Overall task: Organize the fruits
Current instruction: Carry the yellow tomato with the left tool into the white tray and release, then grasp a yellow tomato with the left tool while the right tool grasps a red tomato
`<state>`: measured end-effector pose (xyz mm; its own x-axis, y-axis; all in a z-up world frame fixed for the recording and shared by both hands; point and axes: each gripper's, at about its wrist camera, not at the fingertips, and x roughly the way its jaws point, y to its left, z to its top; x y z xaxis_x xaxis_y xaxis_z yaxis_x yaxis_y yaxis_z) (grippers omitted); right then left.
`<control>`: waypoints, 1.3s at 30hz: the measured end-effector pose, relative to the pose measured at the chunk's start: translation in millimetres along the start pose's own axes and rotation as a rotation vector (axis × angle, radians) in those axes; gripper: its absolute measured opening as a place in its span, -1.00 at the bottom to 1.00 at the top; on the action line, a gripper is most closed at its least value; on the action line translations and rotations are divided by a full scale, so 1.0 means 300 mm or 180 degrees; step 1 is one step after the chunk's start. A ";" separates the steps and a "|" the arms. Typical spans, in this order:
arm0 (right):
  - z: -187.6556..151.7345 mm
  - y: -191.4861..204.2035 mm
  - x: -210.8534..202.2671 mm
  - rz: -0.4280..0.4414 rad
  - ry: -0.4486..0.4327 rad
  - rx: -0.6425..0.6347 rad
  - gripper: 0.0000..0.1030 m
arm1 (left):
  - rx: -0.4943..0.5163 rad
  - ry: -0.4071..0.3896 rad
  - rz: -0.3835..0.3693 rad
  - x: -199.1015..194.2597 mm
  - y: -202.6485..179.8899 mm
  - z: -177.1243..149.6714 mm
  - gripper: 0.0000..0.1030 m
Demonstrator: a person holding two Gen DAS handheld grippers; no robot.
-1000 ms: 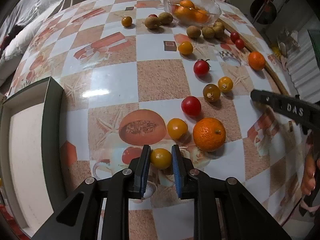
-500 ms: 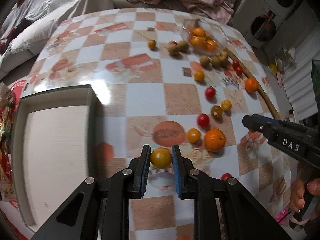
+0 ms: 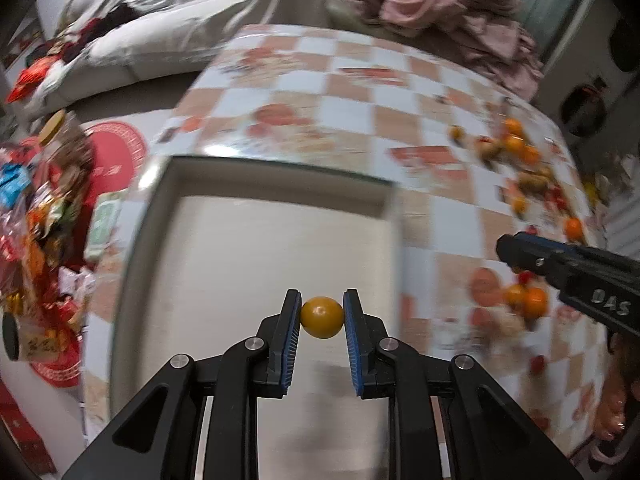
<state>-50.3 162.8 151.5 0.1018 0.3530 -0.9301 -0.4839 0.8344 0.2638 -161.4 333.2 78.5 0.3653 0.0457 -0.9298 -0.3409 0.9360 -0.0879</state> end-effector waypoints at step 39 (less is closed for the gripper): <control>0.110 0.295 0.250 0.0163 0.0219 -0.0236 0.58 | 0.0171 -0.0061 0.0165 0.111 0.198 -0.046 0.48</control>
<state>-56.8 277.1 113.7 0.0167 0.3625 -0.9318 -0.5502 0.7815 0.2941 -181.2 385.4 37.3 0.3650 0.1008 -0.9255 -0.3129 0.9496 -0.0199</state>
